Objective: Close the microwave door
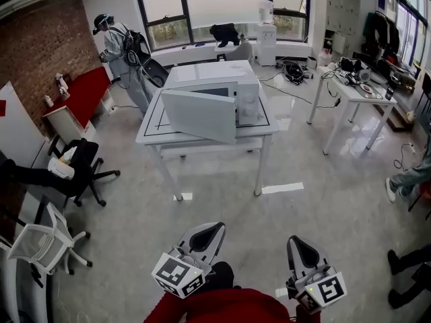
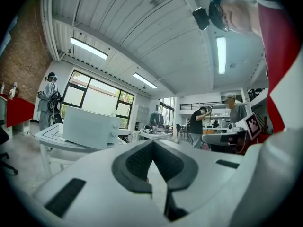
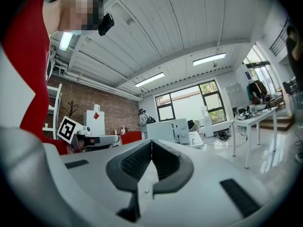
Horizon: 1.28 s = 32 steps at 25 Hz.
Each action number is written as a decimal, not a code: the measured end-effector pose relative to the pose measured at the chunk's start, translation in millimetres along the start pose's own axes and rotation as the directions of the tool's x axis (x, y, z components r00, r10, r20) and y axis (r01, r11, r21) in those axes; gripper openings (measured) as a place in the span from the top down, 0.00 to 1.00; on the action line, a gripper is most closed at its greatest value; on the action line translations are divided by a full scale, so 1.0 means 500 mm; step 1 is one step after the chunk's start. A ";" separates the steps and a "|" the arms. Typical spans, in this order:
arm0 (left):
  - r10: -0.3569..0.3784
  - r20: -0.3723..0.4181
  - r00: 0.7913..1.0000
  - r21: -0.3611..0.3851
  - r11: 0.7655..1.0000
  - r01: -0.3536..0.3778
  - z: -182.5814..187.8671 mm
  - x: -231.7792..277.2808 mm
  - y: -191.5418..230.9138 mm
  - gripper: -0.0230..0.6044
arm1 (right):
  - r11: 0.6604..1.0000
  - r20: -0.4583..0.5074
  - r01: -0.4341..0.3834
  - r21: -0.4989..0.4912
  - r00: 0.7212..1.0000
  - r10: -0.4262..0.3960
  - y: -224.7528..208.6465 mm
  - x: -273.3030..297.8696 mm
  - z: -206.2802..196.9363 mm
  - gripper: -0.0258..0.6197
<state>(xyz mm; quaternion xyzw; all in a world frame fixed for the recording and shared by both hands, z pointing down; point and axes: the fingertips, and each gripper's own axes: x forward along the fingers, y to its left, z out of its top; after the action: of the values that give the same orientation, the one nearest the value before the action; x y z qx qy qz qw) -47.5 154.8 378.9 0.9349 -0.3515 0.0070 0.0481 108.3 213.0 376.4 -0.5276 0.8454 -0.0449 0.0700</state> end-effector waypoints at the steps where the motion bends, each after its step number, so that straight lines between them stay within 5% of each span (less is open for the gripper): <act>1: 0.011 -0.005 1.000 0.005 1.000 -0.011 0.000 0.002 0.008 0.95 | 1.000 0.003 -0.003 0.006 1.000 0.003 -0.004 0.006 0.000 0.94; 11: 0.086 -0.013 0.996 0.023 0.996 -0.086 0.000 0.102 0.156 0.95 | 1.000 -0.045 0.013 0.027 0.999 -0.012 -0.094 0.124 -0.035 0.94; 27: 0.105 -0.012 0.994 0.066 0.992 -0.104 0.092 0.411 0.491 0.95 | 0.993 -0.169 0.093 0.068 0.982 -0.080 -0.262 0.485 -0.031 0.94; 32: 0.116 0.005 0.993 0.133 0.984 -0.116 0.114 0.442 0.543 0.95 | 0.992 -0.181 0.100 0.075 0.980 -0.085 -0.280 0.554 -0.036 0.94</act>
<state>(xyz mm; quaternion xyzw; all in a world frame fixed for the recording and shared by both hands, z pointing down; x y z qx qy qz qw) -60.6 -198.8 355.4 0.9139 -0.4041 0.0346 -0.0142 109.3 -97.3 395.3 -0.5570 0.8201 -0.1305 0.0143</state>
